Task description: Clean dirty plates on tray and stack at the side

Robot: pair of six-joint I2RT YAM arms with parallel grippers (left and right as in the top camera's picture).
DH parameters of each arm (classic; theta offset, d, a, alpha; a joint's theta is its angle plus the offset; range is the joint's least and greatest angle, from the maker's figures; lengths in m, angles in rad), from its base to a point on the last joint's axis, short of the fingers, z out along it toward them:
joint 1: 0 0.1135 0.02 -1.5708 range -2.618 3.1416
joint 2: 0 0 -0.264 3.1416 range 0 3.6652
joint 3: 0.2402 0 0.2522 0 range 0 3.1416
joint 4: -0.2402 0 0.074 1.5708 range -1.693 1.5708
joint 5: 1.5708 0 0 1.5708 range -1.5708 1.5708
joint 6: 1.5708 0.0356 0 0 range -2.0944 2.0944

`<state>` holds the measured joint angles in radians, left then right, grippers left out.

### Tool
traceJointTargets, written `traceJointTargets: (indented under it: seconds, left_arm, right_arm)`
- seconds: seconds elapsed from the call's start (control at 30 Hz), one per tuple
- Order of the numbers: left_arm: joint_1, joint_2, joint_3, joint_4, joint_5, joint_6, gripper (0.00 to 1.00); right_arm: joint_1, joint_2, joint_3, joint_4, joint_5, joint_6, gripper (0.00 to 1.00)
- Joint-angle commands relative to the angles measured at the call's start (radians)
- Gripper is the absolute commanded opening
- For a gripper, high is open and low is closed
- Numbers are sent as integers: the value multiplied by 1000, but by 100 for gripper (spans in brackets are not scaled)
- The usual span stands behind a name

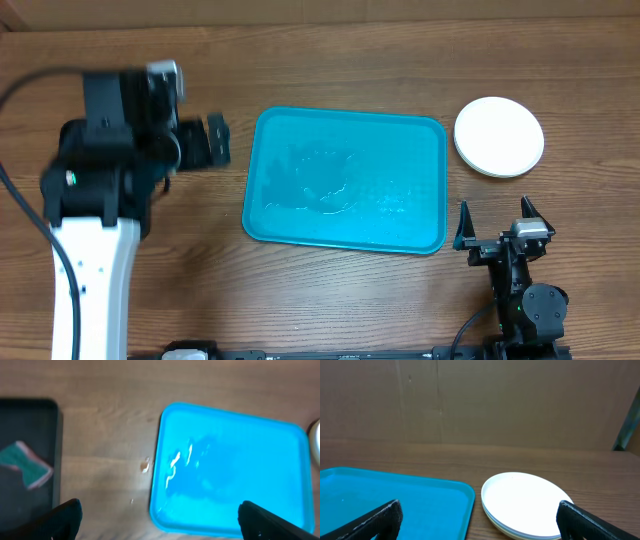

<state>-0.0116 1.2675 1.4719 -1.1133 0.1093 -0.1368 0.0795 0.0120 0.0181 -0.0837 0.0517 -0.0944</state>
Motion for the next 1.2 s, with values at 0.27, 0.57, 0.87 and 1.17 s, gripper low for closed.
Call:
traceJointTargets:
  seconds: [0.27, 0.57, 0.87, 1.17]
  left_arm:
    - [-1, -452, -398, 69, -79, 115, 100]
    - [0, -706, -800, 457, -75, 115, 100]
    - [3, -980, -1171, 805, -76, 115, 100]
    - [111, -1228, -1388, 931, -77, 55, 100]
  right_arm:
    - [0, -9, -10, 3, -4, -4, 100]
    - [0, -9, -10, 3, -4, -4, 100]
    - [0, -9, -10, 3, -4, -4, 100]
    - [0, -9, -10, 3, -4, -4, 100]
